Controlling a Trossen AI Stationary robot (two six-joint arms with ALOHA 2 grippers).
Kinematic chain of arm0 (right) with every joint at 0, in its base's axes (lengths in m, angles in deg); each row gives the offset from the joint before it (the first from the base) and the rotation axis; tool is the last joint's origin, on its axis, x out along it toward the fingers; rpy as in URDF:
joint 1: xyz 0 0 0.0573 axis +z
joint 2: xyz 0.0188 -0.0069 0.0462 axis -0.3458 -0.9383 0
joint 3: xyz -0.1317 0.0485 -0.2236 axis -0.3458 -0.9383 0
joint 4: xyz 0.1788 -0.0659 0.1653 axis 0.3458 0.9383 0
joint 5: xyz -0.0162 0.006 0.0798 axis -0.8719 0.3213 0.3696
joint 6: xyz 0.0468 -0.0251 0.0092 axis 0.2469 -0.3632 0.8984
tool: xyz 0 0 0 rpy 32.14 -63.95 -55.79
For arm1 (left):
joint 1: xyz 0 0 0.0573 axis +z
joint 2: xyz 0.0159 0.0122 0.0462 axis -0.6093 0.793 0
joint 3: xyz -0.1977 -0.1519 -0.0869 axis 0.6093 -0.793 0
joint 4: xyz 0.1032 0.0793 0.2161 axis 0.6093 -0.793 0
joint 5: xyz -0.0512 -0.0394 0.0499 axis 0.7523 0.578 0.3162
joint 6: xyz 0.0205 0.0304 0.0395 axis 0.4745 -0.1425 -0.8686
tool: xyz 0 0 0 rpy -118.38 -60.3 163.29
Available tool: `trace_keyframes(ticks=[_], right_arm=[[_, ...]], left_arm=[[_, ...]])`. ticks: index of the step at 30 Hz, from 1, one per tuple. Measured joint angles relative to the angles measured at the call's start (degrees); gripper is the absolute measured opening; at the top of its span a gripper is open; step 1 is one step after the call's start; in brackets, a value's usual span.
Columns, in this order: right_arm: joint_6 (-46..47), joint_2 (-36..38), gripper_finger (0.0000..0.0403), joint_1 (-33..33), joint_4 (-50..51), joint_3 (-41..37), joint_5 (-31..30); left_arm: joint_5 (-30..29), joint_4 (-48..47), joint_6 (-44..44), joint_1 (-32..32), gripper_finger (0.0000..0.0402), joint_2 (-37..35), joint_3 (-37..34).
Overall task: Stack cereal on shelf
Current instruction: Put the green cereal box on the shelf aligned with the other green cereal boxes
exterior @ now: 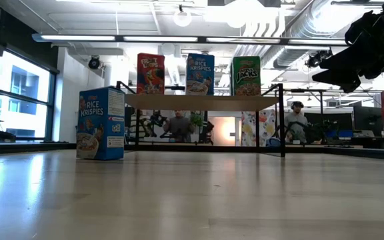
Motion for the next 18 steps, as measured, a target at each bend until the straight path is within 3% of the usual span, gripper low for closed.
trace_keyframes(ticks=[18], right_arm=[[0.0, 0.0, 0.0227, 0.0, 0.1, 0.0, 0.0]], left_arm=[[-0.2, 0.4, 0.2, 0.0, 0.0214, 0.0, 0.0]])
